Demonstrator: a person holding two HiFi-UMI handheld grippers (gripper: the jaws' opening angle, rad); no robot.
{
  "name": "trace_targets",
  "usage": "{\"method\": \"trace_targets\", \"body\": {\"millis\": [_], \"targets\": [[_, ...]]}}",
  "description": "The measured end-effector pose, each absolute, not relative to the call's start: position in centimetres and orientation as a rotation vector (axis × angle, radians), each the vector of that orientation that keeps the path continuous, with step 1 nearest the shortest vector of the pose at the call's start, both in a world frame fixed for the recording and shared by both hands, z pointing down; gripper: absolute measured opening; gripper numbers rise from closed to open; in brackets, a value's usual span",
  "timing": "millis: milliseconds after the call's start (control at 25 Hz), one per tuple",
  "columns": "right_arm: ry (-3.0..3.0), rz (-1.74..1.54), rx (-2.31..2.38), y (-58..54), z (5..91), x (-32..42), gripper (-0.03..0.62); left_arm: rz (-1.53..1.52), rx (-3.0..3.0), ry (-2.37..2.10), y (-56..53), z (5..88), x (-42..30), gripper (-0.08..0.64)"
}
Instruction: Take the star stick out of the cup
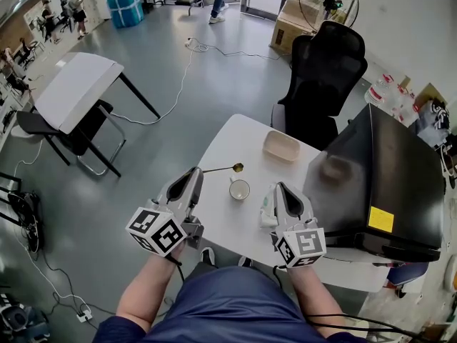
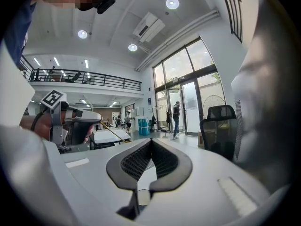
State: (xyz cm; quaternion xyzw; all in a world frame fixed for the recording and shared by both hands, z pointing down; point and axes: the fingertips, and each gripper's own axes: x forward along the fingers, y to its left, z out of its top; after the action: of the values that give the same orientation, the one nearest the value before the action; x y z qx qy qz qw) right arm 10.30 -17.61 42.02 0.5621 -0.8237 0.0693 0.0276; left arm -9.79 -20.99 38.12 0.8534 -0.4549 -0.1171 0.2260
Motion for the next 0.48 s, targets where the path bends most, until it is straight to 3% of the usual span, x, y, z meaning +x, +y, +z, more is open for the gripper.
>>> {"method": "trace_targets", "body": {"millis": [480], "targets": [[-2.55,0.224,1.725,-17.38,42.19,10.0,0.006,-0.316,2.34,-1.261,-20.8,38.48,-10.12,0.008]]}}
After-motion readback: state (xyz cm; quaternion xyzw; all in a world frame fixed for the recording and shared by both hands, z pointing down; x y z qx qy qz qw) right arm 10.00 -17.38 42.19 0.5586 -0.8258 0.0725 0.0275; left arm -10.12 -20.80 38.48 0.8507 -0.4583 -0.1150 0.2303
